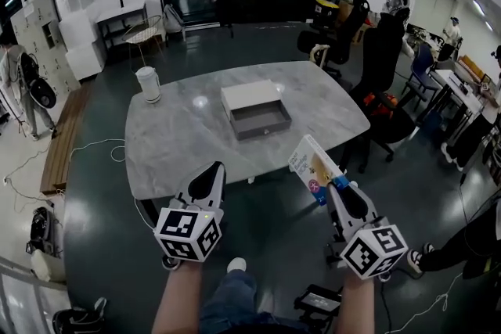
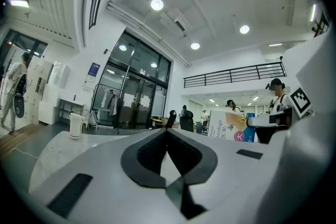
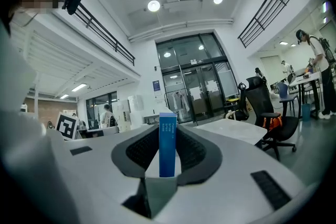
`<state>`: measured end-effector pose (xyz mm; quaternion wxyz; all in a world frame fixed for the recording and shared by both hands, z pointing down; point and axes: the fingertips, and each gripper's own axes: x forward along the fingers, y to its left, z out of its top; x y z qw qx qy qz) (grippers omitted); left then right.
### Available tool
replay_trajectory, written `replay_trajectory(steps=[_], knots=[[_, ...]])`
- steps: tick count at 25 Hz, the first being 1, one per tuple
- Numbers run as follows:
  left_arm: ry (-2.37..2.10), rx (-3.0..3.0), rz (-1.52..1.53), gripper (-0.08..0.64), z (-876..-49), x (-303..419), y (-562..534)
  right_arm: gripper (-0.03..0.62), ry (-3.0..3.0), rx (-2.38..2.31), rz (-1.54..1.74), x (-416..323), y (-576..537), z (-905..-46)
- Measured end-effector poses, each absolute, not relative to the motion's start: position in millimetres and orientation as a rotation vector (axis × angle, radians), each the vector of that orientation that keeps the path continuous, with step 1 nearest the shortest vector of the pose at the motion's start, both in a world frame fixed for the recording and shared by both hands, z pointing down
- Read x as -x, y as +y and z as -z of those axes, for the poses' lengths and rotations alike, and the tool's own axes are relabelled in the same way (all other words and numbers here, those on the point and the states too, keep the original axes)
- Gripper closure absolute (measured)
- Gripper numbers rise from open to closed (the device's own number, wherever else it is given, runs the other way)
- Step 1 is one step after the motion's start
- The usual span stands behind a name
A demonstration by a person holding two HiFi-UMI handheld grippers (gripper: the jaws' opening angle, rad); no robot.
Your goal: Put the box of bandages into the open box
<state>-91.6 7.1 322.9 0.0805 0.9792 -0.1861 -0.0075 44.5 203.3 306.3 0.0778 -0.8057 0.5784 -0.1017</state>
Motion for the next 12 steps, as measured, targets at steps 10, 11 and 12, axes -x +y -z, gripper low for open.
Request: replay_trajectory(steps=[10, 11, 12], knots=[[-0.527, -2.92, -0.002, 0.549, -319, 38, -83, 0.482, 1.692, 2.426, 0.332, -94, 119, -304], [-0.519, -2.917, 0.003, 0.549, -319, 33, -90, 0.482, 1.691, 2.432, 0.331, -98, 111, -304], [-0.512, -2.913, 0.003, 0.549, -321, 29, -96, 0.482, 1.689, 2.441, 0.334, -102, 104, -304]])
